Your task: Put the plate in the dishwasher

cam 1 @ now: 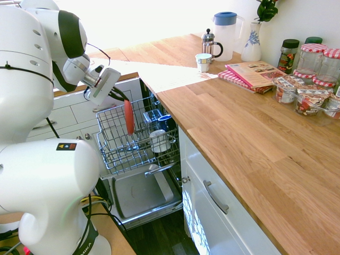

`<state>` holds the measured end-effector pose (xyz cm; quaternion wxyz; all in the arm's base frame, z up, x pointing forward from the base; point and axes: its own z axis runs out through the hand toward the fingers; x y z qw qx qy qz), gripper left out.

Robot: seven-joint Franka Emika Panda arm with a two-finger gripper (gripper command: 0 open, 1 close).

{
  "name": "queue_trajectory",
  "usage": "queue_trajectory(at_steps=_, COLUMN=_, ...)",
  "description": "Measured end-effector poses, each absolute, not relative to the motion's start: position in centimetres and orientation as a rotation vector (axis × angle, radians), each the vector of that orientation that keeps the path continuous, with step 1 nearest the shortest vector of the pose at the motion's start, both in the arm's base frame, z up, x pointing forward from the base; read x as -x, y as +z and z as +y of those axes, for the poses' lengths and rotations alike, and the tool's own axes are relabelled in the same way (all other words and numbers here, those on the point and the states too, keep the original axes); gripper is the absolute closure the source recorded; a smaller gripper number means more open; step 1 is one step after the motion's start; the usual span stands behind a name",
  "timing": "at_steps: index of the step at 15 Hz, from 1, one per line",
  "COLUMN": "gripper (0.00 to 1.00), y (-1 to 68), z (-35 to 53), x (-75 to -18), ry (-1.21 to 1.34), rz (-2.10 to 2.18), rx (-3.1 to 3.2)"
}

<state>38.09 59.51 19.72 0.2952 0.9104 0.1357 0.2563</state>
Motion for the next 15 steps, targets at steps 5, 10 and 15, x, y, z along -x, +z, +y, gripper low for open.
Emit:
queue_trajectory(at_steps=5, gripper=0.0, y=17.7, z=60.4, x=-39.8, ry=0.495, rz=0.355, rx=-2.476)
queue_trajectory(at_steps=10, gripper=0.0, y=19.2, z=60.5, x=-41.1, ry=0.119, rz=0.372, rx=-2.644)
queue_trajectory(at_steps=15, gripper=0.0, y=31.7, z=53.6, x=-50.1, ry=-0.032, rz=0.163, rx=-2.882)
